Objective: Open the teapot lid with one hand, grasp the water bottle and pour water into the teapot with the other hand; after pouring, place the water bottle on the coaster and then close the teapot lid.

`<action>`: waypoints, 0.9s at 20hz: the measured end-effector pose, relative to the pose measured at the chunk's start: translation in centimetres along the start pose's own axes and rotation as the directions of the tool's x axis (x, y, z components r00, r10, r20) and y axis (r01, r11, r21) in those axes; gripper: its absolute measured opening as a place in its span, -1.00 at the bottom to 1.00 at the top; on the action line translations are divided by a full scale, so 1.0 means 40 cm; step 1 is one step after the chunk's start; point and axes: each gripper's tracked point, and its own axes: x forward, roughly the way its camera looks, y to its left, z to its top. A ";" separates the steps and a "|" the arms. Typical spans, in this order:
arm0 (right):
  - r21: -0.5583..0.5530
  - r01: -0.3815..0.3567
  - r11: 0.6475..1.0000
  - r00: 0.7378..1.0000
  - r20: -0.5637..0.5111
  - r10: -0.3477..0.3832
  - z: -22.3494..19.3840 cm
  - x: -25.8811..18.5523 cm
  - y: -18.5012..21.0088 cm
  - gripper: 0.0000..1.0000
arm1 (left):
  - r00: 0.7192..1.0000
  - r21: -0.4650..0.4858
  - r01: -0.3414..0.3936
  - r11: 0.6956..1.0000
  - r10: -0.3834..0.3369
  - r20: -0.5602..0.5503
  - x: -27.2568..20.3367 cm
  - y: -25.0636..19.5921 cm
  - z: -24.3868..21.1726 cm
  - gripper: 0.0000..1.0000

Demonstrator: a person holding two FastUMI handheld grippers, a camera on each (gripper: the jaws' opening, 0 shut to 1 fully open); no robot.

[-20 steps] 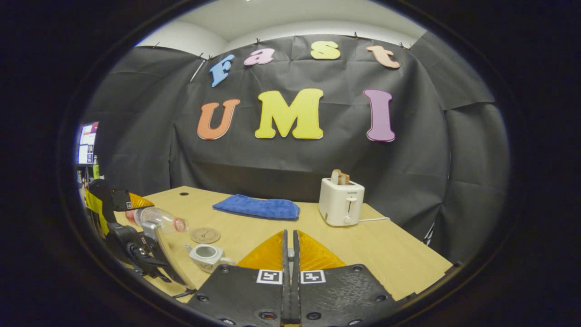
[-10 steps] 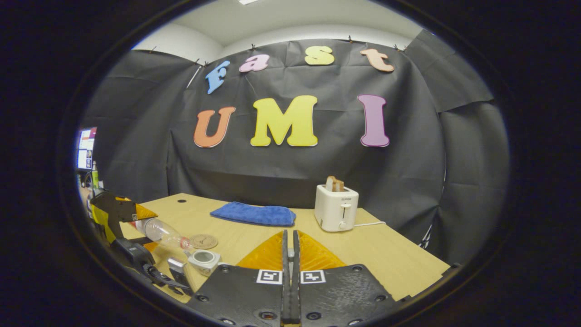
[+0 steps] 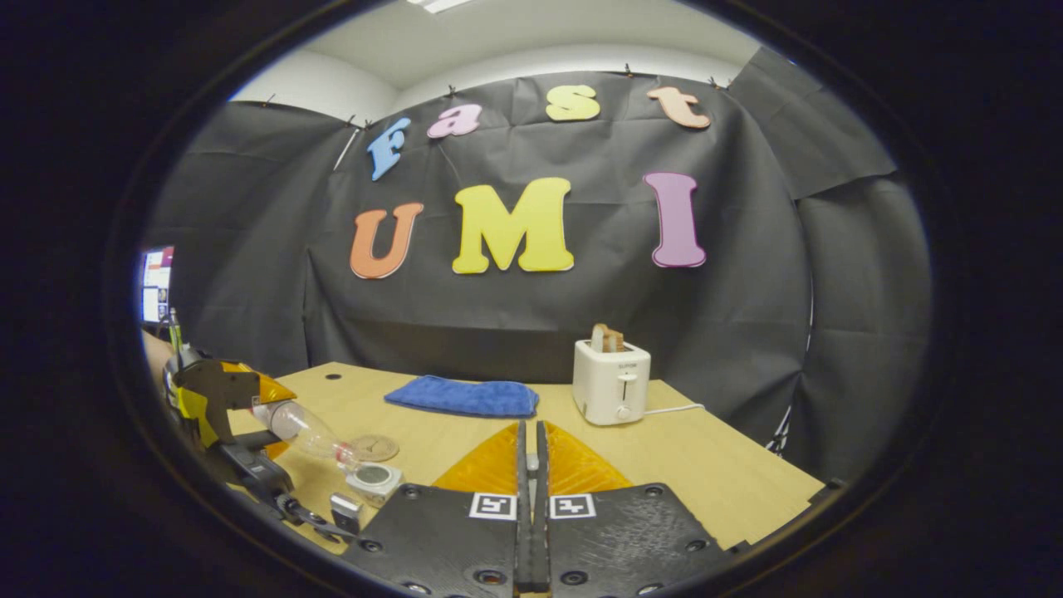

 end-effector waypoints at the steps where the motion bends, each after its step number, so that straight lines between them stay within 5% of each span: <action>1: -0.001 0.005 1.000 1.000 0.002 -0.005 0.003 0.000 -0.007 -1.00 | 1.000 0.012 -0.001 1.000 0.001 0.000 -0.001 0.007 0.005 0.48; 18: 0.019 -0.004 1.000 1.000 0.002 0.004 0.015 -0.010 -0.019 -1.00 | 0.999 0.238 -0.006 0.971 0.014 -0.033 -0.021 0.072 0.021 0.49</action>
